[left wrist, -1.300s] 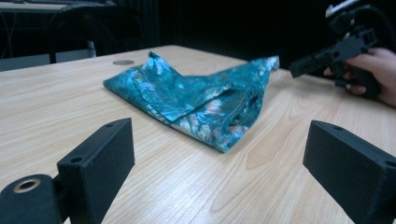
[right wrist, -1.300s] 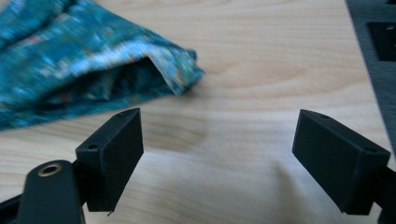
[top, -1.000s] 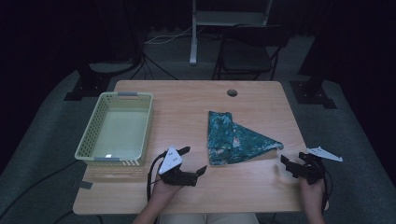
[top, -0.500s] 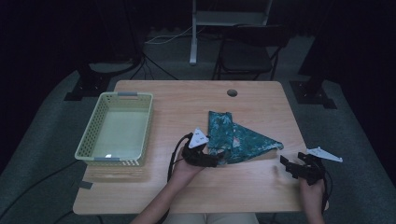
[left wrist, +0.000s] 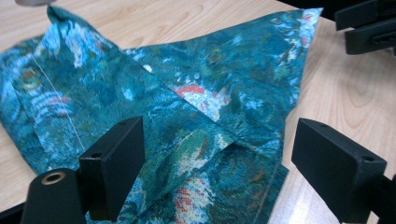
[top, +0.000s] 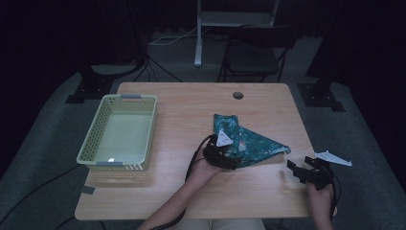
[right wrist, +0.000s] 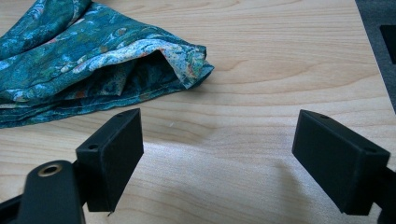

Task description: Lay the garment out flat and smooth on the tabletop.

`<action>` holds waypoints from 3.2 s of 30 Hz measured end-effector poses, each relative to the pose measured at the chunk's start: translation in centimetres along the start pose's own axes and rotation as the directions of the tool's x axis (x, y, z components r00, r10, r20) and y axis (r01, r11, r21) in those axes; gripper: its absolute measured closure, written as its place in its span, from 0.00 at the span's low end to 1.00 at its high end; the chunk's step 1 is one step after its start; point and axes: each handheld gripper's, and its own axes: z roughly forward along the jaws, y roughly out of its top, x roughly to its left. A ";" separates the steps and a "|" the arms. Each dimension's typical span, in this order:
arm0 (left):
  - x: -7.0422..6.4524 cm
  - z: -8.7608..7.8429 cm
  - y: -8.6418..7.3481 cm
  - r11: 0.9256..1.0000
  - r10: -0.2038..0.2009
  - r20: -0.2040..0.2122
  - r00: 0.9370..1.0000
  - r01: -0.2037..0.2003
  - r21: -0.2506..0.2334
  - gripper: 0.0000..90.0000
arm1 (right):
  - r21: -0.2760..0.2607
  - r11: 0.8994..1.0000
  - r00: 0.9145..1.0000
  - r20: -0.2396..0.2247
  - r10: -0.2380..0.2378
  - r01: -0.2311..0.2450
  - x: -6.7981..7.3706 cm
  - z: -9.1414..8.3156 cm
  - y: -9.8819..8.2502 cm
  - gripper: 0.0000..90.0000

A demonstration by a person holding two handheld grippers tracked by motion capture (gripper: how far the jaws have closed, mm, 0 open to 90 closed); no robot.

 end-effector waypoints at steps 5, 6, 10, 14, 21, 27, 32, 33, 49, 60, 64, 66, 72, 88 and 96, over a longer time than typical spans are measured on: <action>0.6 0.6 -0.3 1.000 0.002 0.002 1.000 -0.002 0.018 0.40 | 0.007 1.000 1.000 0.003 -0.008 0.008 0.1 0.1 0.0 0.18; 0.6 0.7 -0.4 1.000 0.014 -0.001 1.000 -0.014 0.027 0.45 | 0.009 1.000 1.000 0.002 -0.008 0.008 0.1 0.1 0.0 0.18; 0.6 0.8 -0.5 0.998 0.041 0.001 0.999 -0.041 0.044 0.67 | 0.013 1.000 1.000 0.003 -0.008 0.008 0.1 0.1 0.0 0.18; 0.6 0.4 -0.4 0.998 0.048 -0.025 0.999 -0.047 0.037 0.91 | 0.013 1.000 1.000 0.002 -0.008 0.008 0.1 0.1 0.0 0.18; 1.2 -1.8 -0.1 0.999 0.016 -0.063 0.998 -0.018 -0.039 0.95 | 0.020 1.000 1.000 -0.001 -0.009 0.009 0.1 0.2 0.1 0.18; 2.2 -4.3 -0.8 0.995 -0.037 -0.137 0.990 0.023 -0.100 0.94 | 0.019 1.000 1.000 -0.004 -0.006 0.007 0.1 0.2 0.1 0.18; 3.9 -6.5 -2.8 0.981 -0.150 -0.161 0.975 0.126 -0.150 0.94 | 0.022 1.000 1.000 -0.006 -0.005 0.005 0.0 0.2 0.1 0.18; 4.2 -6.8 -3.2 0.984 -0.142 -0.189 0.972 0.118 -0.132 0.94 | 0.022 1.000 1.000 -0.006 -0.002 0.002 0.0 0.2 0.1 0.18; 6.2 -11.4 -9.5 0.966 -0.258 -0.255 0.932 0.250 -0.064 0.74 | 0.042 0.999 1.000 0.000 -0.012 0.012 0.2 0.3 0.1 0.18; 3.6 -14.0 -10.5 0.968 -0.217 -0.137 0.967 0.194 -0.161 0.48 | 0.029 0.994 0.994 0.016 -0.109 0.109 1.6 0.2 0.5 0.18; 3.0 -14.2 -10.6 0.970 -0.213 -0.156 0.965 0.189 -0.156 0.45 | -0.019 0.990 0.989 -0.041 -0.139 0.138 3.1 -0.8 2.0 0.26; 2.9 -14.2 -10.7 0.972 -0.204 -0.164 0.965 0.180 -0.151 0.45 | -0.052 0.988 0.983 -0.107 -0.147 0.142 3.9 -1.3 3.0 0.25; 2.9 -13.6 -10.6 0.975 -0.195 -0.165 0.967 0.173 -0.141 0.45 | -0.070 0.982 0.907 -0.376 -0.188 0.175 7.7 -0.8 5.8 0.15; 2.3 -13.2 -10.9 0.983 -0.165 -0.175 0.971 0.148 -0.105 0.45 | 0.086 0.798 0.738 -0.451 -0.502 0.596 19.1 7.8 6.0 0.41; 2.5 -13.7 -10.8 0.981 -0.171 -0.168 0.971 0.153 -0.118 0.45 | 0.162 0.726 0.701 -0.462 -0.543 0.669 19.5 9.2 5.1 0.71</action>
